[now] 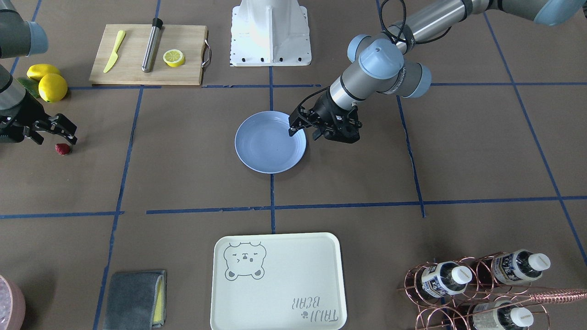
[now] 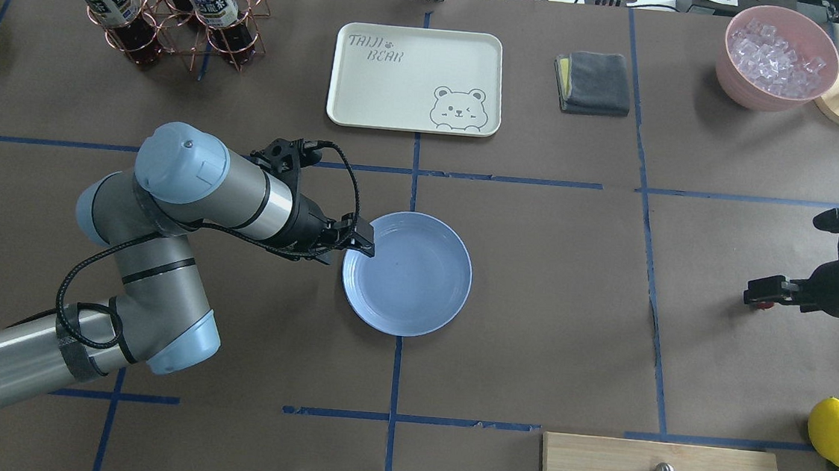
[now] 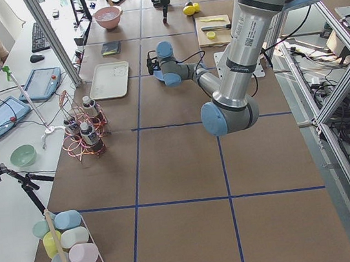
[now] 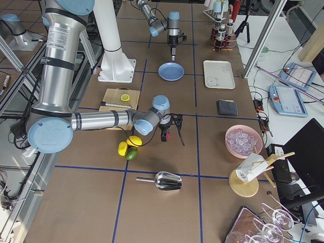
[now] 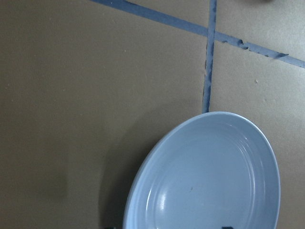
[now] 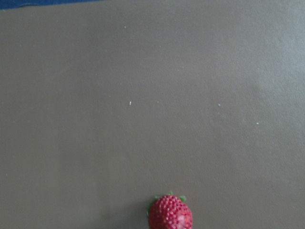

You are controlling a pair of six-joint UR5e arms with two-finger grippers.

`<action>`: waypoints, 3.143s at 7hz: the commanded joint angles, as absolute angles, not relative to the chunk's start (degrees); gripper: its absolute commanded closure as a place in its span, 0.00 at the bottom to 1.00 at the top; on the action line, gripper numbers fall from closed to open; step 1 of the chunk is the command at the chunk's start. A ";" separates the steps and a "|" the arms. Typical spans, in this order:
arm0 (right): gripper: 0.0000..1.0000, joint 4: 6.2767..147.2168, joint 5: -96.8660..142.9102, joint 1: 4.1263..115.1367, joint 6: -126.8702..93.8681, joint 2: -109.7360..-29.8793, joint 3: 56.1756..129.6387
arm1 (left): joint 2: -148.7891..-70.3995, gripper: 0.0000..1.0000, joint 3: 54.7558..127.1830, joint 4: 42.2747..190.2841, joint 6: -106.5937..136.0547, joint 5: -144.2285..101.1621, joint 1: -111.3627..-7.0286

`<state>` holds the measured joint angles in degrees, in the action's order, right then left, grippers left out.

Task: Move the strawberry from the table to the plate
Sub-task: 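Grasp the red strawberry with the right gripper while the left gripper holds the plate, then carry the strawberry over the plate with the right gripper while the left gripper withdraws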

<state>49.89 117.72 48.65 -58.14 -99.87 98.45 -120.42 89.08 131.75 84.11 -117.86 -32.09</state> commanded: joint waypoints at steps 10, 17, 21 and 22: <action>1.00 46.48 117.95 47.20 -59.32 -101.69 104.55 | -119.89 0.17 91.47 131.84 84.11 -117.86 -32.60; 1.00 72.22 106.56 27.71 -80.41 -62.20 103.75 | -92.97 0.17 112.02 131.75 60.11 -118.56 -51.11; 1.00 72.33 100.90 22.41 -84.11 -50.83 89.78 | -86.92 0.16 113.91 131.92 53.70 -118.56 -53.88; 1.00 72.42 100.81 22.41 -84.11 -49.50 87.47 | -86.84 0.15 114.08 131.92 53.70 -118.56 -53.88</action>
